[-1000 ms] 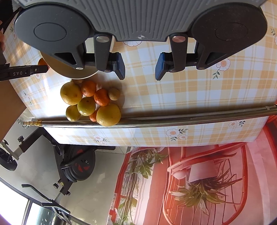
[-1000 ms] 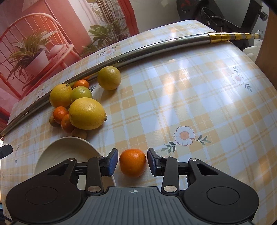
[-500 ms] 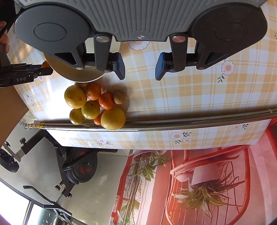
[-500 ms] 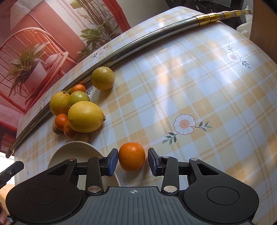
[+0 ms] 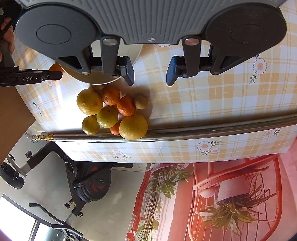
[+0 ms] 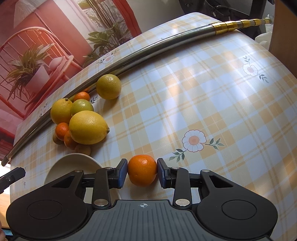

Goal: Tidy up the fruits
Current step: 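Grasp a mandarin from the pile with the left gripper while the right holds the orange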

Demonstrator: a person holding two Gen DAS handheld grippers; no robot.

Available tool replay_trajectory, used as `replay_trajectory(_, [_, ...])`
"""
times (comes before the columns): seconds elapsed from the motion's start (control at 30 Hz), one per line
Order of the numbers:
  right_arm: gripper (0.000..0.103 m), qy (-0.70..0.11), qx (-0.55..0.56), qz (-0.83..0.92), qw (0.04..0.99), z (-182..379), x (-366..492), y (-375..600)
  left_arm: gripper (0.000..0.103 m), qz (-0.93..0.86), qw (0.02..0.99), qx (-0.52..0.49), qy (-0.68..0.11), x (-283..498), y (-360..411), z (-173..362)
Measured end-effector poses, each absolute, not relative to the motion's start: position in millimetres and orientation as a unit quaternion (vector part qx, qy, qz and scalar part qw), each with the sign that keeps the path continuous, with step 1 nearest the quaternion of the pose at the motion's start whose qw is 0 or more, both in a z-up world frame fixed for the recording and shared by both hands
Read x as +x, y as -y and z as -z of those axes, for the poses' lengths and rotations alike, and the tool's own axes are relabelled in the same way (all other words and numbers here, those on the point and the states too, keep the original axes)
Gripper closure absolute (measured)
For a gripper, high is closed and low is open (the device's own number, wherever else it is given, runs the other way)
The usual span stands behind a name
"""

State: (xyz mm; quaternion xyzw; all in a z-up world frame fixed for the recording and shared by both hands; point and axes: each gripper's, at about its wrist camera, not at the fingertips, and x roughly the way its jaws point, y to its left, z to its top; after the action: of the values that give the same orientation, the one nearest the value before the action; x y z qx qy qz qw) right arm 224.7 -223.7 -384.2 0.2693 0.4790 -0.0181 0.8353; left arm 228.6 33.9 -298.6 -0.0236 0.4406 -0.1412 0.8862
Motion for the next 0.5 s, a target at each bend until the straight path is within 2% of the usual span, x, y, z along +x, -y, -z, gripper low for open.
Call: replay_trajectory(0.5, [0.071, -0.462, 0.259, 0.010, 0.848, 385, 219, 241, 0.063, 0.135, 0.846, -0.118, -0.503, 284, 6, 333])
